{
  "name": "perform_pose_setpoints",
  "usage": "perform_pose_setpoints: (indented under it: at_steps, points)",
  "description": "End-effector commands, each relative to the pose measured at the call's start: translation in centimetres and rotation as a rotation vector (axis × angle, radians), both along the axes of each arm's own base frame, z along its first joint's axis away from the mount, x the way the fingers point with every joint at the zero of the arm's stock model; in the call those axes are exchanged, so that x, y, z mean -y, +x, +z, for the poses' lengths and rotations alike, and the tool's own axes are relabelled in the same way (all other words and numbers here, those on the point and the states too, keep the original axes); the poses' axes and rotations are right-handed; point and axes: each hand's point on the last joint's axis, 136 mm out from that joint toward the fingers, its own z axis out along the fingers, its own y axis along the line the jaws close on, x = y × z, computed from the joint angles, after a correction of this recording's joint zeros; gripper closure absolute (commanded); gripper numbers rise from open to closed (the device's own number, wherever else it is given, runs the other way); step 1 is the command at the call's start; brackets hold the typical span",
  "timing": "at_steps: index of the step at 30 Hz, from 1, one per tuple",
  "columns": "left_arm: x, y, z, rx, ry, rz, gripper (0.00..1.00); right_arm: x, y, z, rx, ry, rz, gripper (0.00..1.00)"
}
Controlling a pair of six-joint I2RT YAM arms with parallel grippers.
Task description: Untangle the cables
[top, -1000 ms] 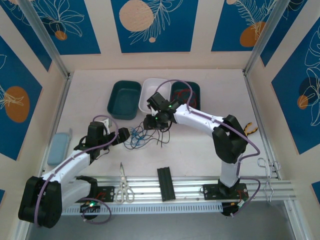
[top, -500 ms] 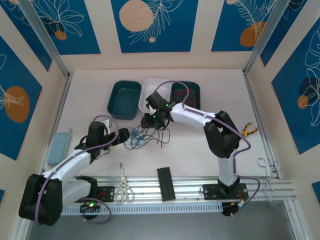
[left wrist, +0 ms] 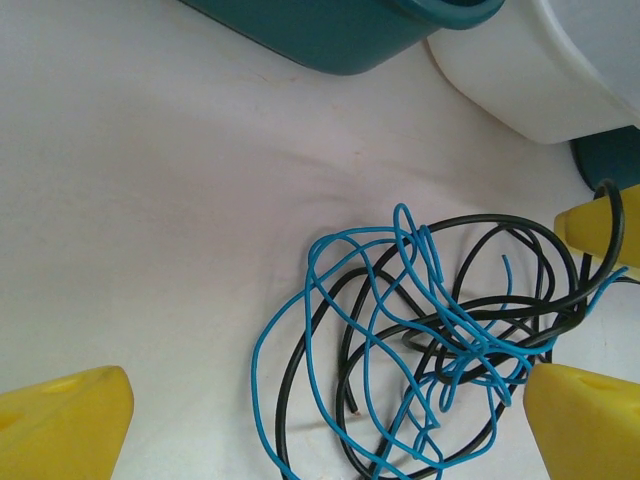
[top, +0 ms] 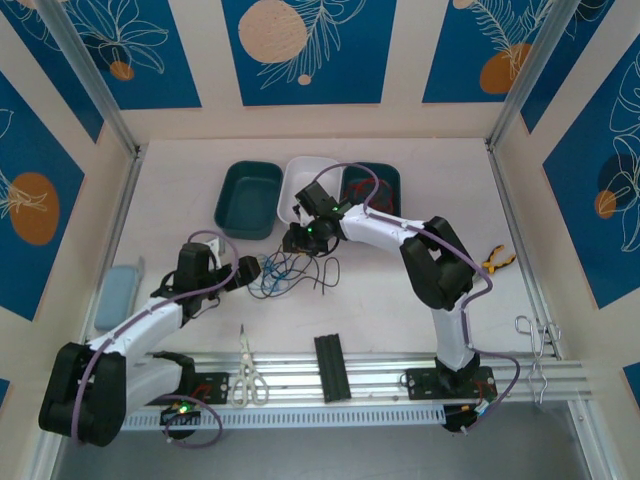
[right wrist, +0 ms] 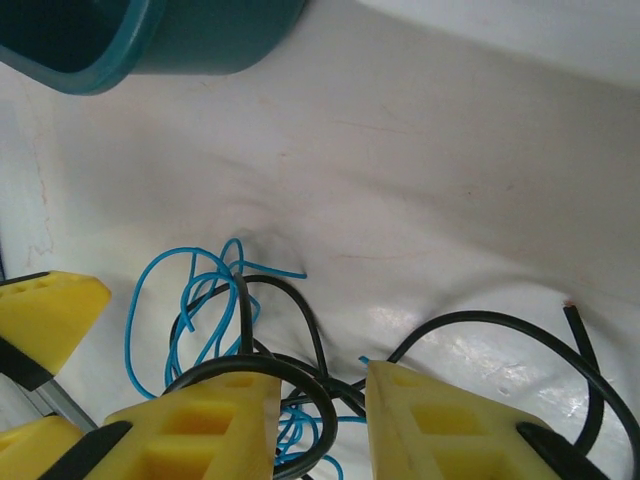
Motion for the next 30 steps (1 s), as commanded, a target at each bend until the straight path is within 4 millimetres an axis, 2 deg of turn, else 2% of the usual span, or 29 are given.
perform_pose_setpoints:
  at_steps: [1,4,8,14,25,30]
  points:
    - [0.0,0.0,-0.4,-0.007,-0.016,0.002,0.00,-0.7,-0.2,-0.5,-0.039,0.033,0.008,0.73]
    - [0.0,0.0,-0.7,-0.015,-0.020,0.005,0.00,-1.0,-0.1,-0.5,-0.039,0.046,0.013,0.76]
    - [0.2,0.1,-1.0,-0.024,-0.025,0.004,0.00,-1.2,-0.1,-0.1,-0.028,0.056,0.021,0.88]
    - [0.3,0.2,-1.4,-0.038,-0.025,0.000,0.00,-1.4,0.1,0.9,0.014,0.066,0.038,0.96]
    - [0.8,0.2,-1.3,-0.024,-0.023,-0.029,0.00,-1.4,0.4,3.6,0.137,0.075,0.059,1.00]
    - [1.5,0.5,-0.4,0.025,-0.043,-0.061,0.00,-1.6,0.1,4.8,0.188,0.074,0.072,1.00]
